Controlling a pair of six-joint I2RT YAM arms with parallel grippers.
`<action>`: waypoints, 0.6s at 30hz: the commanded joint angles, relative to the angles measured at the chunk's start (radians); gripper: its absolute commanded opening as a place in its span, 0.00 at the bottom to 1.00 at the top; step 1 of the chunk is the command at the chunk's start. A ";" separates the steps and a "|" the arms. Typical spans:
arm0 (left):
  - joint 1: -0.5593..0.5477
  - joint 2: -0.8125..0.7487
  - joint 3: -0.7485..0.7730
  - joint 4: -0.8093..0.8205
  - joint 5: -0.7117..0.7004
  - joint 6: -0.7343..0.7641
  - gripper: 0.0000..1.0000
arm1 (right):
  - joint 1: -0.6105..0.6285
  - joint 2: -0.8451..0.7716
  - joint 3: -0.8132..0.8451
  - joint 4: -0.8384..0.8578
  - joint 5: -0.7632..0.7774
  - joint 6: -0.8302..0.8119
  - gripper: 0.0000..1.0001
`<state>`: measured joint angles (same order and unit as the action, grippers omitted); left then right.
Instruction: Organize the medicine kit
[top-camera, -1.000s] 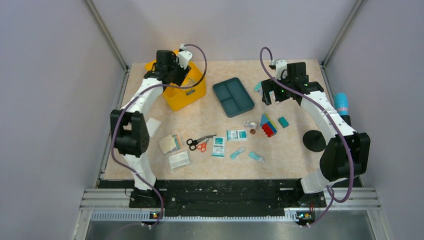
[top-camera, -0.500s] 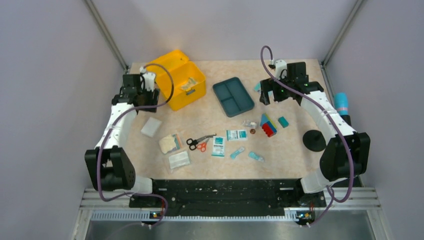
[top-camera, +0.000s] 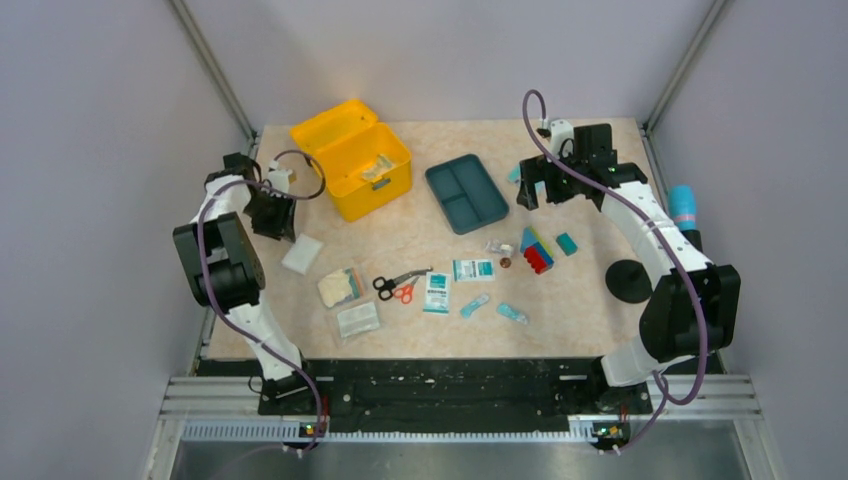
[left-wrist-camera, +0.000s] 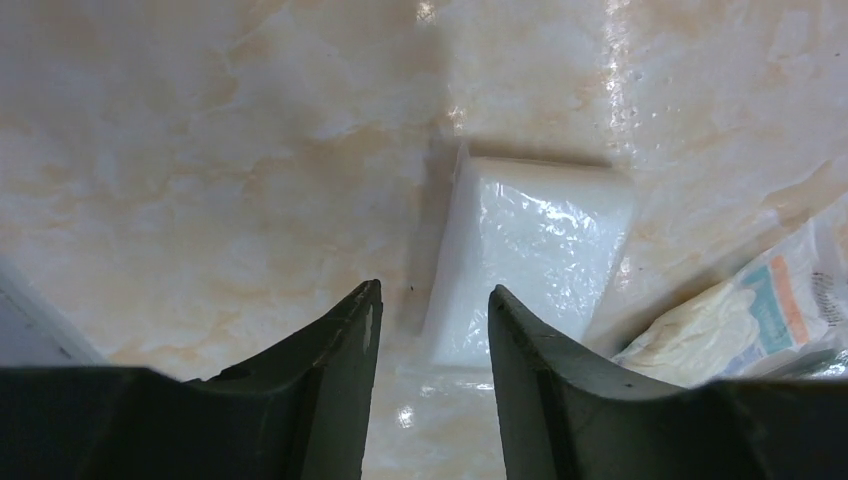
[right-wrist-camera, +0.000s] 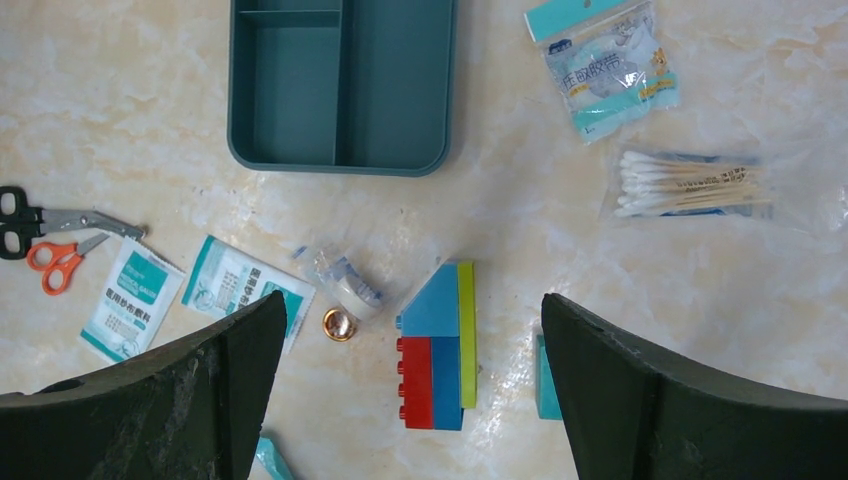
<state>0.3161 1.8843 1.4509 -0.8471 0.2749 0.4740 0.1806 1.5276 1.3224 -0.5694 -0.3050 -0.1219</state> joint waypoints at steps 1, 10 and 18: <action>0.020 0.088 0.084 -0.076 0.057 0.092 0.46 | 0.010 -0.012 0.004 0.014 0.004 -0.003 0.96; 0.031 0.210 0.143 -0.169 0.164 0.102 0.35 | 0.010 -0.049 -0.039 -0.002 0.050 -0.041 0.96; 0.031 0.188 0.069 -0.194 0.253 0.100 0.39 | 0.010 -0.046 -0.046 -0.004 0.053 -0.048 0.96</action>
<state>0.3454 2.0842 1.5593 -0.9924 0.4496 0.5526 0.1810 1.5249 1.2758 -0.5854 -0.2554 -0.1570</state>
